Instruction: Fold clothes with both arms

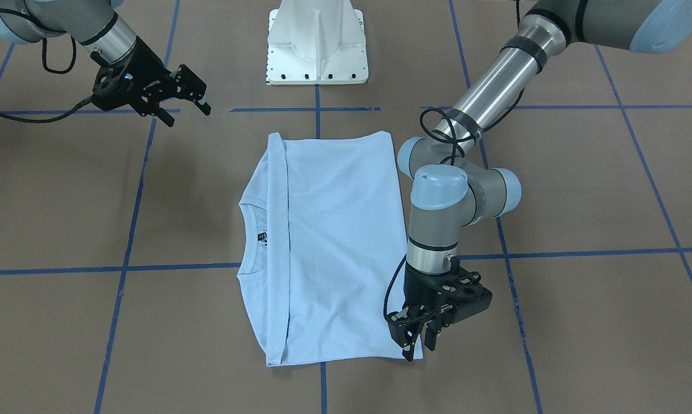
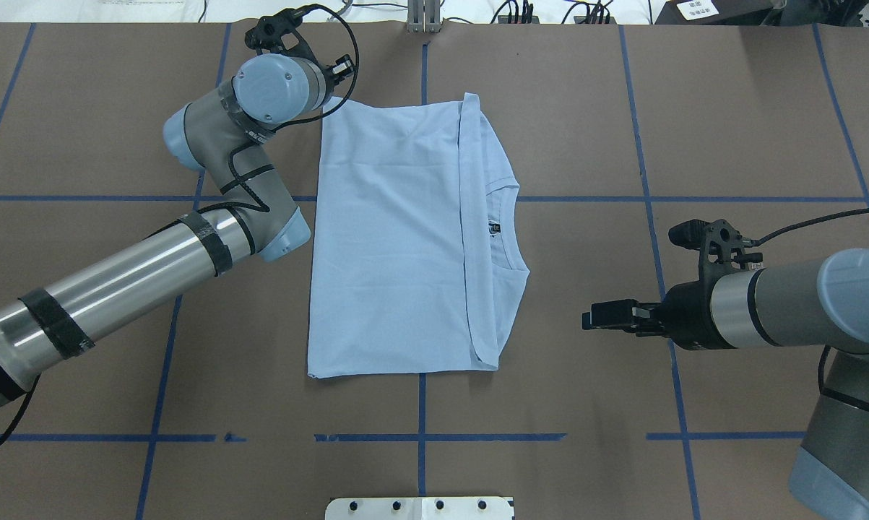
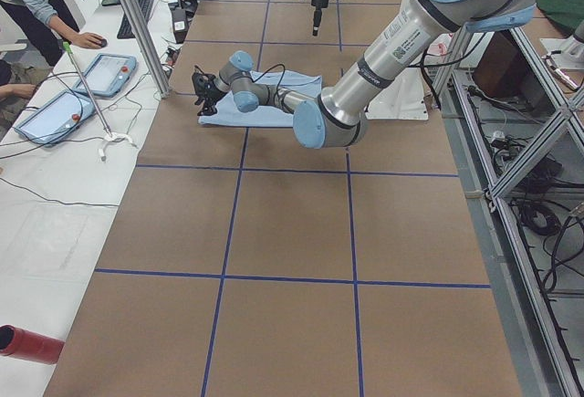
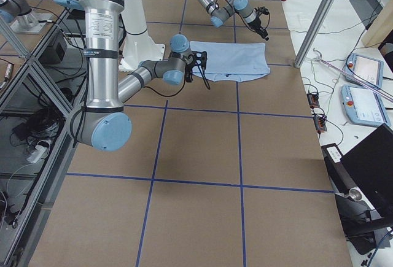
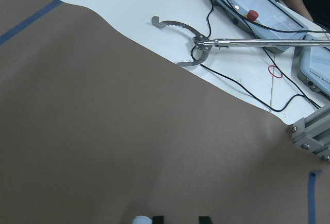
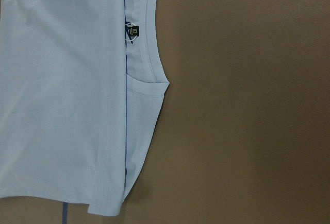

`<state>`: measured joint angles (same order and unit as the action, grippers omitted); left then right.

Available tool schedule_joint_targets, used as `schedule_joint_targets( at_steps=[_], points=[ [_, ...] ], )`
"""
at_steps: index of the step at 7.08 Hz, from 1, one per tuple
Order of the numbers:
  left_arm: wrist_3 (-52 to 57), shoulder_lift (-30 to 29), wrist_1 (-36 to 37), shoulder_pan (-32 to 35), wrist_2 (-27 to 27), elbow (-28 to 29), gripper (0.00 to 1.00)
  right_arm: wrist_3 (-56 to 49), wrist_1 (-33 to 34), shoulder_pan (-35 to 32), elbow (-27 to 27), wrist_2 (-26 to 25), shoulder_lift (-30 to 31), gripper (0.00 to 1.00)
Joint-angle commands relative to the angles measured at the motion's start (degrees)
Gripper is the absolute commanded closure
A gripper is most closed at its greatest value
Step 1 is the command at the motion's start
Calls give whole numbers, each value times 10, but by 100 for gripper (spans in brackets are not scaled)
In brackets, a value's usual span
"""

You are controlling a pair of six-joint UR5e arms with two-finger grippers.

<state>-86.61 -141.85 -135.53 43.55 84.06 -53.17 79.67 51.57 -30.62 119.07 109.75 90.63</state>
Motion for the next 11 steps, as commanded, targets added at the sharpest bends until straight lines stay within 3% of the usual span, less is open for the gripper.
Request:
schedule_joint_targets(
  at_steps=[1,3,6,7,9,10,11],
  points=[
    [54,53,8,9,84,-85,0,-8,42,0,-24,-22,-41,0],
    [61,112,123,11,136,-227,0,-83,175,4,-48,-34,-131,0],
    [106,199,251,8,163,-397,0,-156,329,55,-107,-95,-273,0],
    [105,218,253,4,164,-423,0,-203,352,81,-110,-119,-286,0],
    [99,232,253,-6,164,-430,0,-211,353,158,-112,-226,-295,0],
    [99,241,251,-7,164,-431,0,-211,354,176,-129,-248,-306,0],
    [96,242,251,-7,164,-430,0,-216,354,188,-140,-276,-309,7]
  ],
)
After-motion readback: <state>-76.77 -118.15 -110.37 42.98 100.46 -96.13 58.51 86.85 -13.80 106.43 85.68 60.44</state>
